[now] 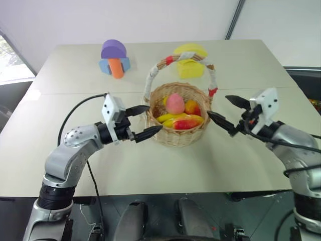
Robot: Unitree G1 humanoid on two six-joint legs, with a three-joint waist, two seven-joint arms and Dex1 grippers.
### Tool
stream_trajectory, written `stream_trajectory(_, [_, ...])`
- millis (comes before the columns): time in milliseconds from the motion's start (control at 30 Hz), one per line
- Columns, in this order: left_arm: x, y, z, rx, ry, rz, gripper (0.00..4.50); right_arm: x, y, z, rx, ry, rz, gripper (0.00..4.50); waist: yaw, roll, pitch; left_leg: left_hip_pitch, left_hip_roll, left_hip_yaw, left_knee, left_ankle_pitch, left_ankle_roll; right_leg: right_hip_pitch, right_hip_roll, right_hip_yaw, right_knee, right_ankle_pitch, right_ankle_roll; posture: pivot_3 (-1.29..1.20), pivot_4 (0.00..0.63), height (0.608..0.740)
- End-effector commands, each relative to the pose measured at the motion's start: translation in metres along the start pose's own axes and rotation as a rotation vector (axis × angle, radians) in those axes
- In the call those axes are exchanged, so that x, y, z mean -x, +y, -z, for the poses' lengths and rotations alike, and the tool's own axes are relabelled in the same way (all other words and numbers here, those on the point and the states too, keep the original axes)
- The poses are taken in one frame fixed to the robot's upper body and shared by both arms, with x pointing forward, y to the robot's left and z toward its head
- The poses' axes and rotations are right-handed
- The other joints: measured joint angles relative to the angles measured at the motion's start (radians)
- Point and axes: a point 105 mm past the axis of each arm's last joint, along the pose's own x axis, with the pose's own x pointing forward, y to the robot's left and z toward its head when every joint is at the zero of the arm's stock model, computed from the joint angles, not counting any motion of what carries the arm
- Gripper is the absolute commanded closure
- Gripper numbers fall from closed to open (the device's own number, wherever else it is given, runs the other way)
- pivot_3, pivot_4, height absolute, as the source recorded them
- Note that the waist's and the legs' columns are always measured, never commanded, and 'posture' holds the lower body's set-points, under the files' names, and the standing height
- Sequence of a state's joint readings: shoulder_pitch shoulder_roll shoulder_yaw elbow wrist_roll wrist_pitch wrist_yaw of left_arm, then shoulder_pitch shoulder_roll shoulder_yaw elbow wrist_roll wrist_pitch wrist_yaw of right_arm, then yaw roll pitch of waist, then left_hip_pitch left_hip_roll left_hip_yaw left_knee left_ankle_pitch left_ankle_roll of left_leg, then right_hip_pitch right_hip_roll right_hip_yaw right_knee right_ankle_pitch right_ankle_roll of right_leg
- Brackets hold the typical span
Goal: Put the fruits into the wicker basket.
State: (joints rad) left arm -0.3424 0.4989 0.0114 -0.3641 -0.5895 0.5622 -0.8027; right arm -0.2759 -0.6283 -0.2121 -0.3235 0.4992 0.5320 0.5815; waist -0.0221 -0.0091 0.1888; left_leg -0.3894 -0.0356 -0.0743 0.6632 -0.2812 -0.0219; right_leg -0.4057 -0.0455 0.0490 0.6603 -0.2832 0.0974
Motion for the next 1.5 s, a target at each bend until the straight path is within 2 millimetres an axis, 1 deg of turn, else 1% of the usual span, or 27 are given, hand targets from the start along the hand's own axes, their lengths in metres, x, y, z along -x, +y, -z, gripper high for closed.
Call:
stream_trajectory(33, [-0.002,-0.004,-0.010,-0.032,-0.027,0.023,0.00,-0.017,-0.012,-0.006,0.031,-0.057,0.062,0.02,0.003,0.000,0.000,0.000,0.000,0.000,0.000,0.000,0.000,-0.001,0.000,0.000,0.000,0.000,0.000,0.00,0.150,0.740])
stream_trajectory(67, [-0.002,-0.004,-0.010,-0.031,-0.027,0.024,0.00,-0.022,-0.012,-0.006,0.016,-0.070,0.059,0.02,0.004,0.000,0.000,-0.001,0.000,0.000,0.000,0.000,0.000,-0.001,0.000,0.000,0.001,0.000,0.000,0.00,0.150,0.740])
stream_trajectory(100, [-0.002,-0.005,-0.010,-0.030,-0.027,0.025,0.00,-0.025,-0.013,-0.006,-0.001,-0.078,0.059,0.53,0.006,0.000,0.000,-0.001,0.000,0.000,0.000,0.000,0.000,-0.001,0.000,0.000,0.001,0.000,0.000,0.00,0.150,0.740])
stream_trajectory(167, [-0.002,-0.007,-0.010,-0.028,-0.028,0.026,0.00,-0.029,-0.014,-0.005,-0.023,-0.083,0.058,1.31,0.008,0.000,0.000,-0.002,-0.001,0.000,0.000,0.000,0.000,-0.002,-0.001,0.000,0.000,0.000,0.000,0.00,0.150,0.740])
stream_trajectory(267, [-0.002,-0.010,-0.009,-0.023,-0.028,0.026,0.00,-0.030,-0.012,-0.006,-0.037,-0.094,0.045,2.87,0.011,0.000,0.000,-0.002,-0.001,0.000,0.000,0.000,0.000,-0.002,-0.002,0.000,0.000,0.000,0.000,0.00,0.150,0.740])
stream_trajectory(333, [-0.002,-0.011,-0.008,-0.020,-0.028,0.024,0.00,-0.029,-0.010,-0.010,-0.054,-0.119,0.034,3.81,0.010,0.000,0.000,-0.002,-0.001,0.000,0.000,0.000,0.000,-0.001,-0.002,0.000,-0.001,0.000,0.000,0.00,0.150,0.740])
stream_trajectory(367, [-0.002,-0.011,-0.008,-0.019,-0.027,0.024,0.00,-0.028,-0.011,-0.012,-0.060,-0.130,0.033,4.36,0.009,0.000,0.000,-0.002,-0.001,0.000,0.000,0.000,0.000,-0.001,-0.002,0.000,-0.001,0.000,0.000,0.00,0.150,0.740])
stream_trajectory(400, [-0.002,-0.011,-0.008,-0.019,-0.027,0.023,0.00,-0.027,-0.011,-0.015,-0.058,-0.143,0.038,4.48,0.009,0.000,0.000,-0.002,-0.001,-0.001,0.000,0.000,0.000,-0.001,-0.002,0.000,-0.001,0.000,0.000,0.00,0.150,0.740])
stream_trajectory(500, [-0.001,-0.011,-0.008,-0.018,-0.027,0.021,0.00,-0.017,-0.021,-0.023,-0.016,-0.170,0.106,4.48,0.009,0.000,0.000,-0.002,-0.001,-0.001,0.000,0.000,0.000,-0.002,-0.002,0.000,-0.001,0.000,0.000,0.00,0.150,0.740])
stream_trajectory(567, [-0.001,-0.010,-0.008,-0.018,-0.027,0.020,0.00,-0.008,-0.032,-0.028,-0.005,-0.182,0.161,4.48,0.009,0.000,0.000,-0.002,-0.001,-0.001,0.000,0.000,0.000,-0.002,-0.002,0.000,-0.001,0.000,0.000,0.00,0.150,0.740])
stream_trajectory(600, [-0.001,-0.010,-0.009,-0.018,-0.027,0.020,0.00,-0.001,-0.041,-0.031,0.002,-0.186,0.205,4.48,0.009,0.000,0.000,-0.002,-0.001,-0.001,0.000,0.000,0.000,-0.002,-0.002,0.000,-0.001,0.000,0.000,0.00,0.150,0.740])
stream_trajectory(633, [-0.001,-0.010,-0.008,-0.017,-0.027,0.021,0.00,0.006,-0.050,-0.032,0.011,-0.187,0.251,4.48,0.009,0.000,0.000,-0.002,-0.001,-0.001,0.000,0.000,0.000,-0.002,-0.002,0.000,-0.001,0.000,0.000,0.00,0.150,0.740])
stream_trajectory(700, [-0.002,-0.010,-0.008,-0.016,-0.026,0.024,0.00,0.024,-0.075,-0.033,0.042,-0.173,0.381,4.48,0.012,0.000,0.000,-0.002,-0.001,-0.001,0.000,0.000,0.000,-0.001,-0.002,0.000,-0.001,0.000,0.000,0.00,0.150,0.740])
stream_trajectory(833, [-0.005,-0.011,-0.006,-0.010,-0.028,0.043,0.00,0.060,-0.129,-0.026,0.080,-0.117,0.659,4.48,0.012,0.000,0.000,-0.003,-0.002,0.000,0.000,0.000,0.001,-0.001,-0.002,0.000,-0.001,0.000,0.000,0.00,0.150,0.740])
stream_trajectory(900, [-0.008,-0.012,-0.006,-0.011,-0.029,0.050,0.00,0.074,-0.148,-0.020,0.080,-0.092,0.760,4.48,0.010,0.000,0.000,-0.003,-0.002,0.000,0.000,0.000,0.000,-0.001,-0.002,0.000,-0.001,0.000,0.000,0.00,0.150,0.740])
stream_trajectory(967, [-0.009,-0.012,-0.006,-0.017,-0.029,0.052,0.00,0.081,-0.159,-0.016,0.092,-0.072,0.825,4.48,0.005,0.000,0.000,-0.002,-0.002,0.001,0.000,0.000,0.000,-0.001,-0.001,0.000,-0.001,0.000,0.000,0.00,0.150,0.740])
stream_trajectory(1033, [-0.009,-0.010,-0.008,-0.021,-0.035,0.046,0.00,0.089,-0.169,-0.013,0.061,-0.081,0.883,4.48,0.000,0.001,0.000,-0.002,-0.001,0.002,0.000,0.000,0.001,-0.002,0.000,0.001,0.000,0.000,0.000,0.00,0.150,0.740])
stream_trajectory(1133, [-0.007,-0.008,-0.009,-0.025,-0.039,0.034,0.00,0.095,-0.174,-0.007,0.027,-0.073,0.915,4.48,-0.002,0.002,0.000,-0.001,0.000,0.004,0.000,0.000,0.001,-0.002,0.000,0.002,0.002,0.000,0.000,0.00,0.150,0.740])
stream_trajectory(1167, [-0.006,-0.008,-0.009,-0.025,-0.038,0.031,0.00,0.096,-0.174,-0.006,0.023,-0.068,0.912,3.48,-0.001,0.002,0.000,-0.001,0.000,0.004,0.000,0.000,0.001,-0.002,0.000,0.002,0.002,0.000,0.000,0.00,0.150,0.740])
stream_trajectory(1200, [-0.006,-0.008,-0.008,-0.026,-0.035,0.027,0.00,0.097,-0.173,-0.005,0.019,-0.064,0.911,3.17,0.000,0.002,0.000,-0.001,0.000,0.004,0.000,0.000,0.001,-0.002,0.000,0.002,0.002,0.000,0.000,0.00,0.150,0.740])
stream_trajectory(1233, [-0.005,-0.008,-0.008,-0.025,-0.034,0.025,0.00,0.098,-0.173,-0.004,0.020,-0.062,0.911,2.70,0.002,0.002,0.000,-0.001,0.000,0.004,0.000,0.000,0.001,-0.002,0.000,0.002,0.002,0.000,0.000,0.00,0.150,0.740])
stream_trajectory(1267, [-0.005,-0.008,-0.007,-0.025,-0.033,0.023,0.00,0.099,-0.171,-0.004,0.029,-0.057,0.911,2.12,0.003,0.002,0.000,-0.001,0.000,0.004,0.000,0.000,0.001,-0.002,0.000,0.002,0.002,0.000,0.000,0.00,0.150,0.740])
stream_trajectory(1333, [-0.002,-0.005,-0.006,-0.024,-0.030,0.008,0.00,0.104,-0.168,-0.006,0.056,-0.060,0.908,1.20,0.005,0.002,0.000,-0.001,0.000,0.004,0.000,0.000,0.001,-0.002,0.000,0.002,0.002,0.000,0.000,0.00,0.150,0.740])
stream_trajectory(1400, [0.001,-0.001,-0.006,-0.024,-0.028,-0.016,0.00,0.110,-0.165,-0.009,0.075,-0.069,0.906,1.20,0.007,0.002,0.000,-0.001,0.000,0.004,0.000,0.000,0.001,-0.002,0.000,0.002,0.002,0.000,0.000,0.00,0.150,0.740])
stream_trajectory(1500, [0.012,0.012,-0.003,-0.011,-0.019,-0.085,0.00,0.128,-0.159,-0.015,0.099,-0.091,0.900,1.20,0.009,0.002,0.000,-0.001,-0.001,0.004,0.000,0.000,0.001,-0.002,-0.001,0.002,0.001,0.000,0.000,0.00,0.150,0.740])
